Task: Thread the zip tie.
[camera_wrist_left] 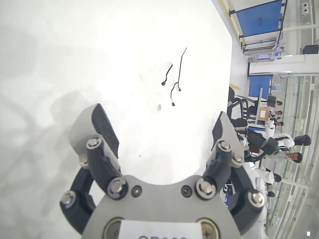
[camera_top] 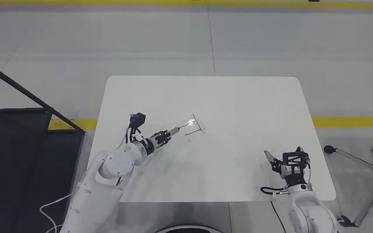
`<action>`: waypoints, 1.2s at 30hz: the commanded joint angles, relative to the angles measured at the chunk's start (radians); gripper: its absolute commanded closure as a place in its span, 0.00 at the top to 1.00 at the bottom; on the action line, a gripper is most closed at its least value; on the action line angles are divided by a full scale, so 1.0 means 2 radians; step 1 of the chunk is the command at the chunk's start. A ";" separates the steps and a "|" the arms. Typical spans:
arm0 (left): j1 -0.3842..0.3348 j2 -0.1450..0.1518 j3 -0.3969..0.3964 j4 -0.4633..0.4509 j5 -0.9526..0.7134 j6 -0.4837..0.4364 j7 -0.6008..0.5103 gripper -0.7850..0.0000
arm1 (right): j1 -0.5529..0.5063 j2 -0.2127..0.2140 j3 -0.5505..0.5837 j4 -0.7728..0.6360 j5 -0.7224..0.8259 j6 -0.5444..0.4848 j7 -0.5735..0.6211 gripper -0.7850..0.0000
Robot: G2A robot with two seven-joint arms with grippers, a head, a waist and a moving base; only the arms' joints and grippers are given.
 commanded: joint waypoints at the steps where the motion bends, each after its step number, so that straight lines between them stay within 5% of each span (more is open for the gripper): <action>1: 0.000 0.000 0.000 0.000 0.000 0.000 0.000 1.00 | 0.000 0.000 0.000 0.000 0.000 0.000 0.000 1.00; 7: 0.003 -0.001 -0.002 -0.002 -0.006 0.002 0.010 1.00 | 0.000 0.000 0.000 0.000 0.000 0.000 0.000 1.00; 15: -0.019 -0.009 0.004 0.028 -0.084 0.021 0.034 0.80 | 0.000 0.000 0.000 0.000 0.000 0.000 0.000 1.00; 20: -0.047 -0.013 0.020 0.062 -0.088 0.033 0.045 0.86 | 0.000 0.000 0.000 0.000 0.000 0.000 0.000 1.00; 23: -0.060 -0.015 0.031 0.079 -0.090 0.033 0.049 0.80 | 0.000 0.000 0.000 0.000 0.000 0.000 0.000 1.00; 26: -0.070 -0.017 0.039 0.093 -0.094 0.031 0.050 0.60 | 0.000 0.000 0.000 0.000 0.000 0.000 0.000 1.00; 31: -0.082 -0.020 0.050 0.109 -0.093 0.029 0.054 0.74 | 0.000 0.000 0.000 0.000 0.000 0.000 0.000 1.00; 36: -0.087 -0.022 0.055 0.116 -0.094 0.027 0.058 0.67 | 0.000 0.000 0.000 0.000 0.000 0.000 0.000 1.00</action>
